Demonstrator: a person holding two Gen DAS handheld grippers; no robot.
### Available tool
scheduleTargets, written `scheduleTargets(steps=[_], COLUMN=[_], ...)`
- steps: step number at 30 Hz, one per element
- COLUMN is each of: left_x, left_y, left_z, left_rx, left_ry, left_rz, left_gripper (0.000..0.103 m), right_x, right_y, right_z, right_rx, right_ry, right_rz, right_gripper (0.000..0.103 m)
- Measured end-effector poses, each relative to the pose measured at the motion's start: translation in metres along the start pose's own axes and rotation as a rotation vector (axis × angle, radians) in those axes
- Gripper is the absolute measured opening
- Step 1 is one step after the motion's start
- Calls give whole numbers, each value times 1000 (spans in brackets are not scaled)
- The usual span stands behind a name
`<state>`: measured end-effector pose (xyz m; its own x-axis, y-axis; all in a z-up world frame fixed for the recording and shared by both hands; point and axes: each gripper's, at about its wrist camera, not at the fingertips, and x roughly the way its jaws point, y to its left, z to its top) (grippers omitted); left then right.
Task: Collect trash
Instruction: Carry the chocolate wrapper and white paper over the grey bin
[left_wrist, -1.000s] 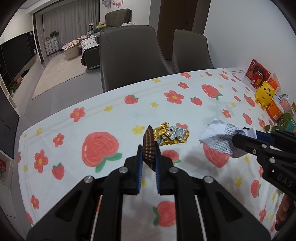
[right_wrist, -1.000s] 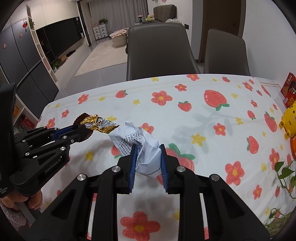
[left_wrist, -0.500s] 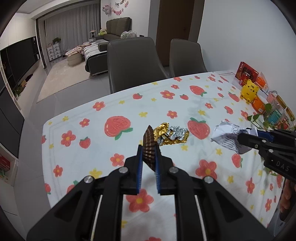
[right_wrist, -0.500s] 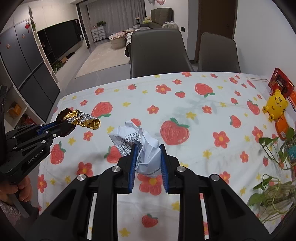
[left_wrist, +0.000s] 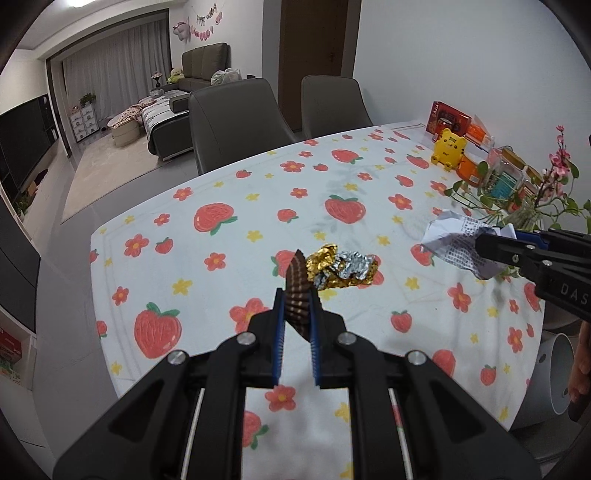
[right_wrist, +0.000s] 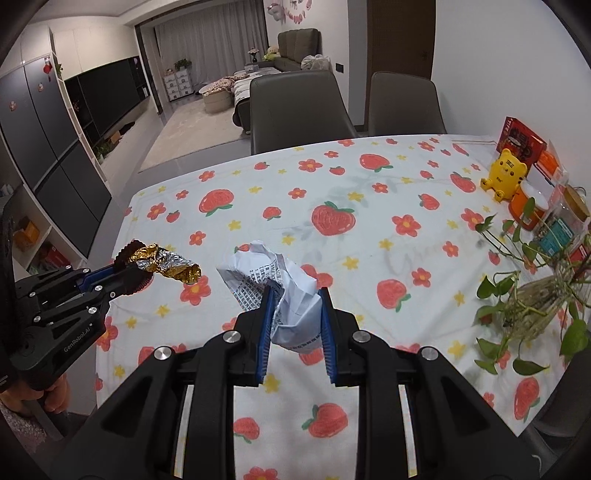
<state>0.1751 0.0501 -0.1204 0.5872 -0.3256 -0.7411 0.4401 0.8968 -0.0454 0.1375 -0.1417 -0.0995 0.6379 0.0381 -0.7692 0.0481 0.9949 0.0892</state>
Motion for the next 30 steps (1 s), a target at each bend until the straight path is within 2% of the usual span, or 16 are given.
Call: scheduleTargets(steps=[10,18,30], left_x=[-38,-66,-102], left_y=[-19,-34,-95], left_z=[-20,-43,-78], left_rx=[7,-21,-51], left_ry=[-24,-31,-18], left_rz=[-18,20,44], left_gripper=[12,12,12], right_x=[-41,-58,-99], right_y=[-1,-6,-40], right_z=[-28,-46,-95], right_rx=[3,-24,-55], right_ry=[-27,-32,-26], right_rz=[-21,12,65], right_gripper=[22,22,22])
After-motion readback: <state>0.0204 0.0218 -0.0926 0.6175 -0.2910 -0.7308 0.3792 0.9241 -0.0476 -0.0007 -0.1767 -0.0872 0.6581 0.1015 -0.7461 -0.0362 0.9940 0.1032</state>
